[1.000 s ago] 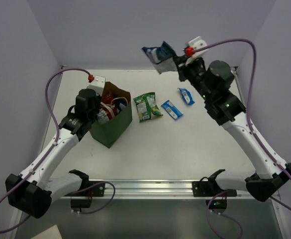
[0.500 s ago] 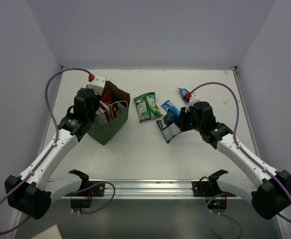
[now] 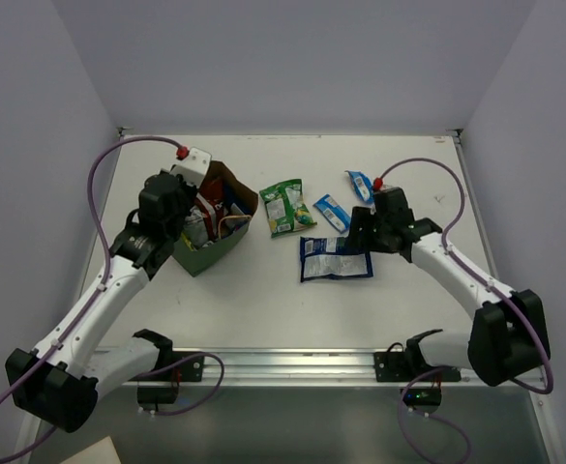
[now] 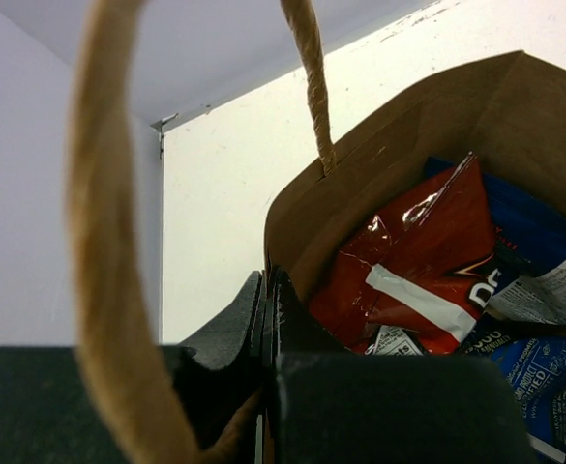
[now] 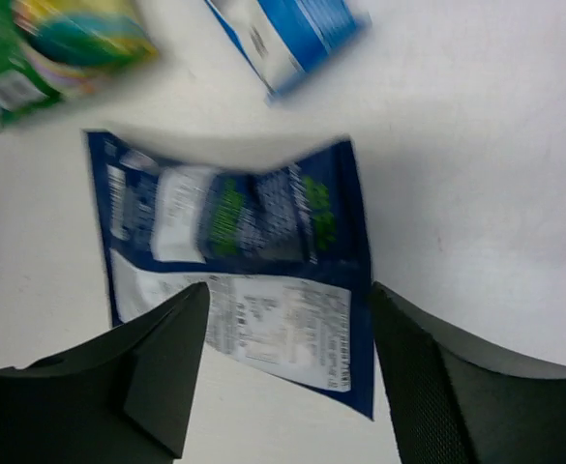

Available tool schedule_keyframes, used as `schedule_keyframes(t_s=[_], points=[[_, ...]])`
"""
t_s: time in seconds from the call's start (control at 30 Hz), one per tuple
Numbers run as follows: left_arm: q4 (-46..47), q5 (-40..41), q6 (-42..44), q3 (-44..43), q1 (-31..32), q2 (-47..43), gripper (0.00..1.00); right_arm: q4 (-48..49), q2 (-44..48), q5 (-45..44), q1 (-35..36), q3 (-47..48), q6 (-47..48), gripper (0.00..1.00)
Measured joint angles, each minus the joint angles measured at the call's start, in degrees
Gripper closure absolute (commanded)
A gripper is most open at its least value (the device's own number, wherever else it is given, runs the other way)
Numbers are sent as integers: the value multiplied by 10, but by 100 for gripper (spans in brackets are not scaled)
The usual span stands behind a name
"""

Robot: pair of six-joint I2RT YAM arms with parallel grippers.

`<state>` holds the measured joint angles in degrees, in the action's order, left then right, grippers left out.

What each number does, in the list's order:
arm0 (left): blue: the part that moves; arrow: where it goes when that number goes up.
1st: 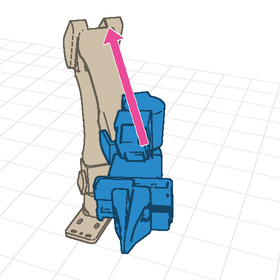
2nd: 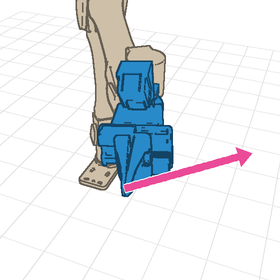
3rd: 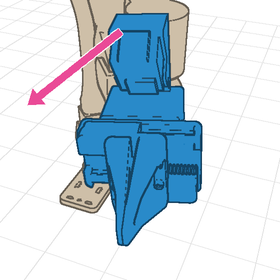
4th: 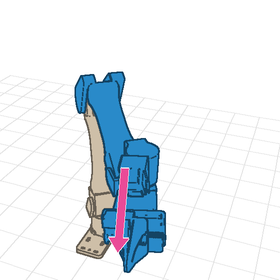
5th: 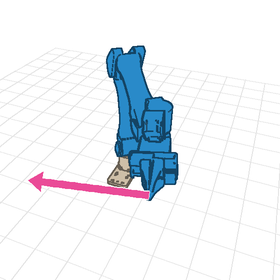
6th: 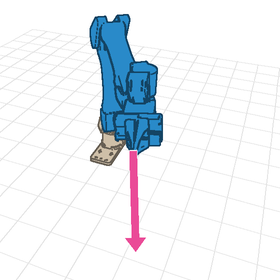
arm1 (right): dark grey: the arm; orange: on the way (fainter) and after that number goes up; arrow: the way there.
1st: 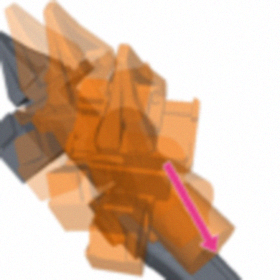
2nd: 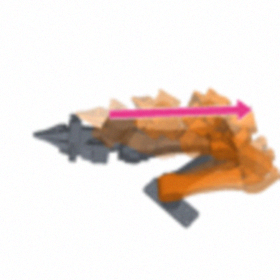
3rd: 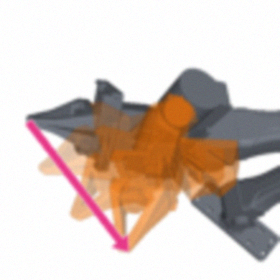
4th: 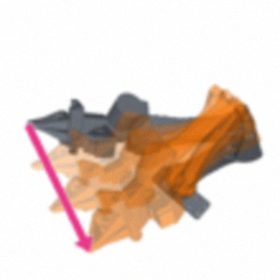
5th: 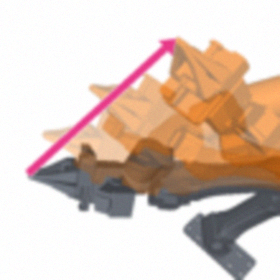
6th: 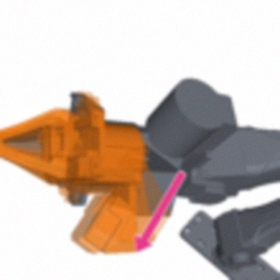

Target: Take the snacks out of the paper bag

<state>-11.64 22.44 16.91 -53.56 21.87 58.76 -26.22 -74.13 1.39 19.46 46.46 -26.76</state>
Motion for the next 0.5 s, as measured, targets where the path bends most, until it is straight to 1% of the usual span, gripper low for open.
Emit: schedule_keyframes(t_s=[0.1,0.2,0.23,0.27,0.37,0.43,0.5], points=[[-1,-8,3,0,0,-4,100,-17,11,-26,42,101,46,26],[-7,-13,3,0,0,-8,100,1,12,-35,127,230,106,25],[-9,-13,3,0,0,-10,100,16,9,-30,143,272,126,25],[-12,-13,3,0,0,-11,100,22,4,-27,179,304,141,25],[-18,-12,2,0,0,-14,100,49,-33,-4,242,416,187,25],[-22,-9,2,-2,0,-14,100,60,-80,14,276,487,213,26],[-28,-5,0,-4,0,-14,100,74,-130,28,305,530,235,27]])
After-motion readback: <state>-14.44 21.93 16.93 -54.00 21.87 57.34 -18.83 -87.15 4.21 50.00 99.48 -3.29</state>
